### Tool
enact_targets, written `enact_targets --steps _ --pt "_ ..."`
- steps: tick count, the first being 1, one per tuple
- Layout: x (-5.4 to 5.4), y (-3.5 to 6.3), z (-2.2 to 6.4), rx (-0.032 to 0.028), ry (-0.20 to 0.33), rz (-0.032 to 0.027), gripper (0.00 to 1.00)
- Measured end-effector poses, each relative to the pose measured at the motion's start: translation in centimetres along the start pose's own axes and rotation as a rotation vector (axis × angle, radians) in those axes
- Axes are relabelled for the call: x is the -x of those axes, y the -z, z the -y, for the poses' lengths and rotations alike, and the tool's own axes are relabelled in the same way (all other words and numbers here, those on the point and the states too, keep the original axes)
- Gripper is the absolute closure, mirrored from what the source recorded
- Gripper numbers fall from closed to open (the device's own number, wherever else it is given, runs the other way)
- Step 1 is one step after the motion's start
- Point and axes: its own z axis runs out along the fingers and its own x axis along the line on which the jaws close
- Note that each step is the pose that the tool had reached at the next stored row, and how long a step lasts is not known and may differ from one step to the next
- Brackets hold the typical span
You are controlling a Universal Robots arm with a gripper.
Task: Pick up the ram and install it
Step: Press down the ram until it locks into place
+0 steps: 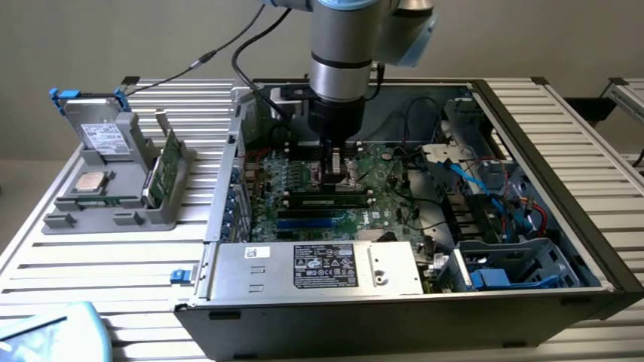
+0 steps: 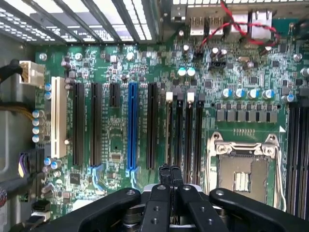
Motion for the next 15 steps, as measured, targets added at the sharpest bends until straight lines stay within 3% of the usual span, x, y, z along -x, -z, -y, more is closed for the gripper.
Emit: enact_targets --steps 4,8,15 --pt "0.0 -0.05 -1.14 0.0000 0.000 0.0000 0.89" --pt "0.0 -0.08 -1.75 -0.0031 0.000 -0.0001 0.89" --pt "-0.4 -0.26 -1.81 -0.0037 0.000 0.0011 0.89"
